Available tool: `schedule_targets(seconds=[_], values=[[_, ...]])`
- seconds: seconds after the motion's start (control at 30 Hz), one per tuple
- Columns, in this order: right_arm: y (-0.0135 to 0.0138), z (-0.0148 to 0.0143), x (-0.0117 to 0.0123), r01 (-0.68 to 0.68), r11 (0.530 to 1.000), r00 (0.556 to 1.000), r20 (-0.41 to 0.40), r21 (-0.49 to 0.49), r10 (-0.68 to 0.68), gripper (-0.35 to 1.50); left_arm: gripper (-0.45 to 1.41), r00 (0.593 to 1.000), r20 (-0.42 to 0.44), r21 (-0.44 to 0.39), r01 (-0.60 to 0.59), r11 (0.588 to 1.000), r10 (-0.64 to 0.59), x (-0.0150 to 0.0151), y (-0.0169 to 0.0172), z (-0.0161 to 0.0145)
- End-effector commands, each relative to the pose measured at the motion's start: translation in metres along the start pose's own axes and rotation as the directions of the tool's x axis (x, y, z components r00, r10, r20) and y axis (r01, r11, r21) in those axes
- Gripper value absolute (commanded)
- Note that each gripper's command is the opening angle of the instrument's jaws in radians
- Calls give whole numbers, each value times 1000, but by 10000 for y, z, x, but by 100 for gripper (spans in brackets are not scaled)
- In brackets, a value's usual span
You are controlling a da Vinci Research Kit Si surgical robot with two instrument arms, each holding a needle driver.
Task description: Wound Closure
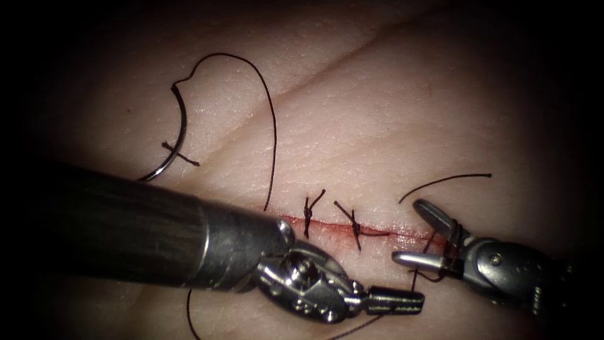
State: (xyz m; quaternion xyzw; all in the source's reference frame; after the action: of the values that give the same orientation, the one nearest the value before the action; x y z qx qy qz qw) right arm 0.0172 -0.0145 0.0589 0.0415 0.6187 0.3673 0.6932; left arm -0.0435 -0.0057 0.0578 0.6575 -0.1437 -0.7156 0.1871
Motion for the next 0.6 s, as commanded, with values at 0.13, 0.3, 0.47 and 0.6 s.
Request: schedule_targets(seconds=[0.13, 0.3, 0.47, 0.6], values=[[8, -1, -7, -70, 996, 997, -29, -56, 68, 76, -45, 1000, -1, 1, 3, 1000, -3, -11, 0, 7], [28, -15, -19, -134, 985, 991, -31, -111, 131, 79, -45, 1000, 0, 7, 12, 1000, -12, -22, -14, 8], [45, -37, -25, -167, 975, 986, -35, -146, 164, 83, -45, 1000, 1, 16, 11, 1000, -11, -27, -28, 12], [53, -43, -23, -181, 970, 983, -53, -160, 174, 84, -45, 1000, 3, 19, 12, 1000, -12, -30, -31, 16]])
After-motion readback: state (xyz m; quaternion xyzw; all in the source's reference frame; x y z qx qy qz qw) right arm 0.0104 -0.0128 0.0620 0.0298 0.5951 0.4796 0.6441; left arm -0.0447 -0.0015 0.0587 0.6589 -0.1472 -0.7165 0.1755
